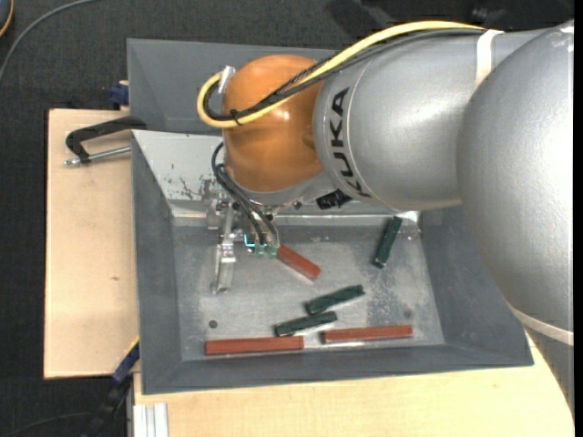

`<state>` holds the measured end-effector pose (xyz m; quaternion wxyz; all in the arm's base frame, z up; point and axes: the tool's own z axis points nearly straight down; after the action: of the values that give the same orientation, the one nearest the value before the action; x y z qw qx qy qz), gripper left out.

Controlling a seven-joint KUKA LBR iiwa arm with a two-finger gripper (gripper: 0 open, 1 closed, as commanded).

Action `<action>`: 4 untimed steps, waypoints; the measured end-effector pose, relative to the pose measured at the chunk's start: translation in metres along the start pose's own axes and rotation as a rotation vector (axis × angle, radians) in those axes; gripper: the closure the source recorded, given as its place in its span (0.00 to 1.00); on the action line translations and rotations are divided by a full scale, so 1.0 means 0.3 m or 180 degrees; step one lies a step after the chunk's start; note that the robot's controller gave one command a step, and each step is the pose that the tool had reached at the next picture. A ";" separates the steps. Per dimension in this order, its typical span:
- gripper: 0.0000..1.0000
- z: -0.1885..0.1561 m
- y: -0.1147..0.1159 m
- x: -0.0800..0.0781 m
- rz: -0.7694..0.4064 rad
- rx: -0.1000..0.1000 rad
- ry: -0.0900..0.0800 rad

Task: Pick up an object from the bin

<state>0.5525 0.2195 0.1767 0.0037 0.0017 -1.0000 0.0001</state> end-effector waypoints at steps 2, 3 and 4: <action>0.00 0.236 -0.434 0.070 0.0149 0.0011 -0.0015; 0.00 0.354 -0.721 -0.083 -0.0057 0.0008 -0.0047; 0.00 0.341 -0.537 0.047 0.0719 -0.0013 -0.0017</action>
Offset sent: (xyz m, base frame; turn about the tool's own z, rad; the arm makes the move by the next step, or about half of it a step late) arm -0.0191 -0.0465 -0.0456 -0.0256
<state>0.5382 0.0582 0.0745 0.0011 -0.1111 -0.9938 -0.0015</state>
